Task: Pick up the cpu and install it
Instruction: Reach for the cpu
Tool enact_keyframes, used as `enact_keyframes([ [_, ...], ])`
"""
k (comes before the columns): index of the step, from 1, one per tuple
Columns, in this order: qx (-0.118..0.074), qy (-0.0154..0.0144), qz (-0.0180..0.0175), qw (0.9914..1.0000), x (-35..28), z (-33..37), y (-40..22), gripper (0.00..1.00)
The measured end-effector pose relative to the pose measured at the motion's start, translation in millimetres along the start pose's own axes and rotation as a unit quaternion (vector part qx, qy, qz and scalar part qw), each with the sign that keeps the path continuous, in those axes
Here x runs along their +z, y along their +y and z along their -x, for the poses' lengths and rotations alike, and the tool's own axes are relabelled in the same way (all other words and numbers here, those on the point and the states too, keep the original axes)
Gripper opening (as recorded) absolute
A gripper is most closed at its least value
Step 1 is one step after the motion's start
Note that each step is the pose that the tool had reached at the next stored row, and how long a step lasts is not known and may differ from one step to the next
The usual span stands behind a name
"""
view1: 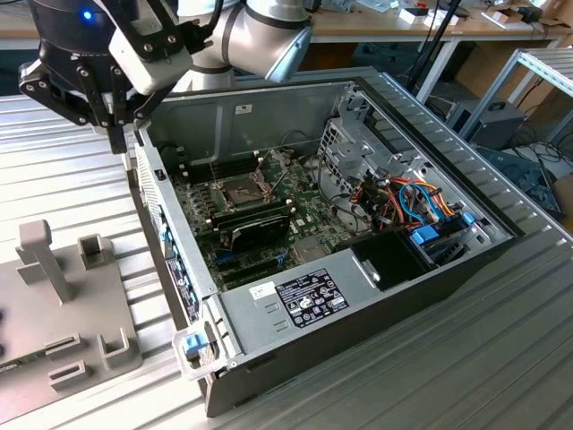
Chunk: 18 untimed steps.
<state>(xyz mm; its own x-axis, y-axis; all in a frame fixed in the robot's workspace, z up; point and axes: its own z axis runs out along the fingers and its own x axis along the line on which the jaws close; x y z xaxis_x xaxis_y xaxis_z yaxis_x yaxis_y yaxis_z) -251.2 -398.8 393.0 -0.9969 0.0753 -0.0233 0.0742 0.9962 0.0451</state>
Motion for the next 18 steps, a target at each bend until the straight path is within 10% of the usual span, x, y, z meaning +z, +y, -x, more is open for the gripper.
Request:
enact_keyframes([
  [18,0.000,0.0000,0.0000,1.00000,-0.7,-29.5,-2.2,0.11],
])
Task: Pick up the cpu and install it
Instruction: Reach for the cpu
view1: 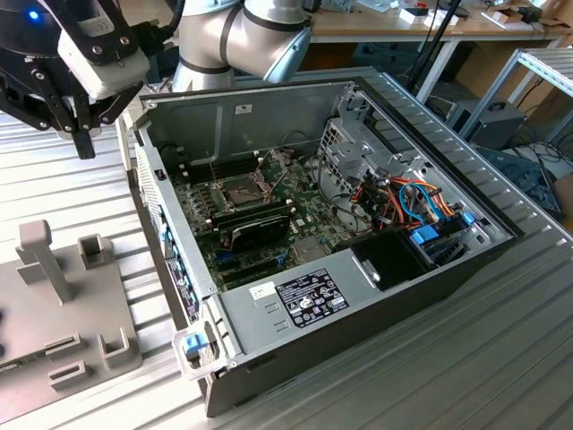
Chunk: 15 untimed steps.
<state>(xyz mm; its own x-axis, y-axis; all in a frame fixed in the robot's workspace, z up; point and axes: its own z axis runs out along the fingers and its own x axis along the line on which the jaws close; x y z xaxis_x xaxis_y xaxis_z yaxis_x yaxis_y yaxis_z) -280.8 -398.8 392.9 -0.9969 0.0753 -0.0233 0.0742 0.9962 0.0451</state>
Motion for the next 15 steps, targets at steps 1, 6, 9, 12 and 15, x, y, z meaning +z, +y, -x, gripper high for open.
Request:
enact_keyframes([
  [1,0.000,0.0000,0.0000,1.00000,-0.1,-2.0,-0.2,0.11],
  [6,0.000,0.0000,0.0000,1.00000,-0.2,-12.9,-1.0,0.11],
  [9,0.000,0.0000,0.0000,1.00000,-0.2,-19.7,-1.5,0.11],
  [12,0.000,0.0000,0.0000,1.00000,-0.4,-28.1,-2.1,0.11],
  [15,0.000,0.0000,0.0000,1.00000,-0.5,-35.7,-2.7,0.11],
])
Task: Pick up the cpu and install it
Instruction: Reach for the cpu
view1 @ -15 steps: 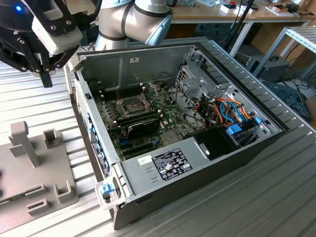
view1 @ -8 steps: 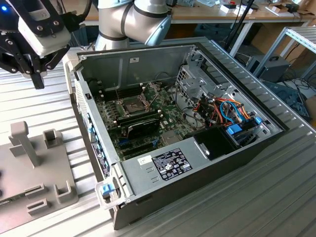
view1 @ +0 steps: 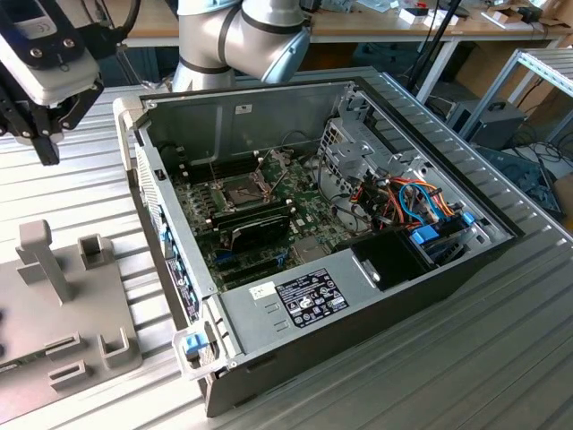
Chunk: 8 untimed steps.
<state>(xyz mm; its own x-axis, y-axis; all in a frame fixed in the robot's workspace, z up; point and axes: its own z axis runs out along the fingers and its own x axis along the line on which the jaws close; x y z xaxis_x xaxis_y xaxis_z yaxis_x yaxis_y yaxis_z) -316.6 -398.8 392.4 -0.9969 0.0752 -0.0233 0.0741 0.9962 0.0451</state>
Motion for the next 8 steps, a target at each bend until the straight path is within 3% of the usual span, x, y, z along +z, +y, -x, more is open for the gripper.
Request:
enact_keyframes([
  [8,0.000,0.0000,0.0000,1.00000,-0.1,-21.8,-1.5,0.11],
])
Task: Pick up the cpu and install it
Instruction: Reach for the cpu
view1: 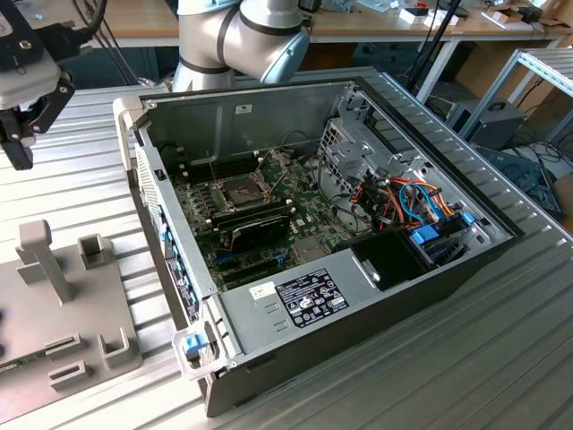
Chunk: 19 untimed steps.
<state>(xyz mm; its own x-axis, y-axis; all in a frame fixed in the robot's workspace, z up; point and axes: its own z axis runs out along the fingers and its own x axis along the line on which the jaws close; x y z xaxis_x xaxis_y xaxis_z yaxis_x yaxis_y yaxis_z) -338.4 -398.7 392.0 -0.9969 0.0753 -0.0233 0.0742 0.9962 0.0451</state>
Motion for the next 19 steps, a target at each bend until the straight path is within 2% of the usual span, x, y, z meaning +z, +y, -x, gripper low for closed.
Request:
enact_keyframes([
  [3,0.000,0.0000,0.0000,1.00000,-0.1,-6.9,-0.5,0.11],
  [5,0.000,0.0000,0.0000,1.00000,-0.1,-9.0,-0.6,0.11],
  [14,0.000,0.0000,0.0000,1.00000,0.3,-9.6,-0.7,0.11],
  [19,0.000,0.0000,0.0000,1.00000,6.5,-11.2,-1.0,0.11],
])
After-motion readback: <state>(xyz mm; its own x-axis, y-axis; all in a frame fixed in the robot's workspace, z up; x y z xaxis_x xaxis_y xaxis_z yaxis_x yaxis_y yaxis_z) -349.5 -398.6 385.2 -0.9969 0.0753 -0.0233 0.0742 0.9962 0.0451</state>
